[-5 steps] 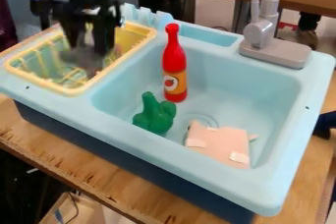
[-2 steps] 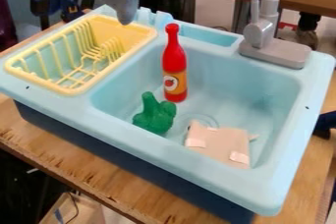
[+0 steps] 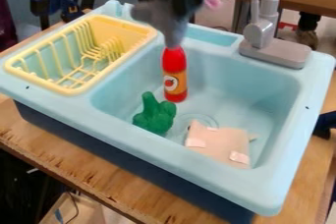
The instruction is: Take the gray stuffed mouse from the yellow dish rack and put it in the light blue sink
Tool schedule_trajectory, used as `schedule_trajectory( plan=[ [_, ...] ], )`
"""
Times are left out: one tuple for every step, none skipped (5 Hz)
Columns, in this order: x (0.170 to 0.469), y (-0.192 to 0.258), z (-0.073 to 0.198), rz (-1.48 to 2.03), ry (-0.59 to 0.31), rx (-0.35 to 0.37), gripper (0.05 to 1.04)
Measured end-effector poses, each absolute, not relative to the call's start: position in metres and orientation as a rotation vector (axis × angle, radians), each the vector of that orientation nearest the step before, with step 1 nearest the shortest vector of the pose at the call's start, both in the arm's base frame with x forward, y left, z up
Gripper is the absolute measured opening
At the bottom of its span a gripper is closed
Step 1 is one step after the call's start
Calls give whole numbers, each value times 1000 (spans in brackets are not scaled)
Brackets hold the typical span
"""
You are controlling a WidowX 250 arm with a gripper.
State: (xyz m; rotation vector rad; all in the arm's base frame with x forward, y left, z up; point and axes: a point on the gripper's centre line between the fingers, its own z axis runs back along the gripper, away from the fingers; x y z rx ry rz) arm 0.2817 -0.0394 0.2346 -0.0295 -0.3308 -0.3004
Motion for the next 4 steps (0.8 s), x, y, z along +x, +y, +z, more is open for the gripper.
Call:
schedule_trajectory(
  plan=[
    [294,-51,212,-319,-296,-58,641],
    [306,-61,187,-338,-243,-63,641],
    [317,-76,176,-362,-229,-64,641],
    [327,-90,166,-377,-204,-51,641]
  ],
)
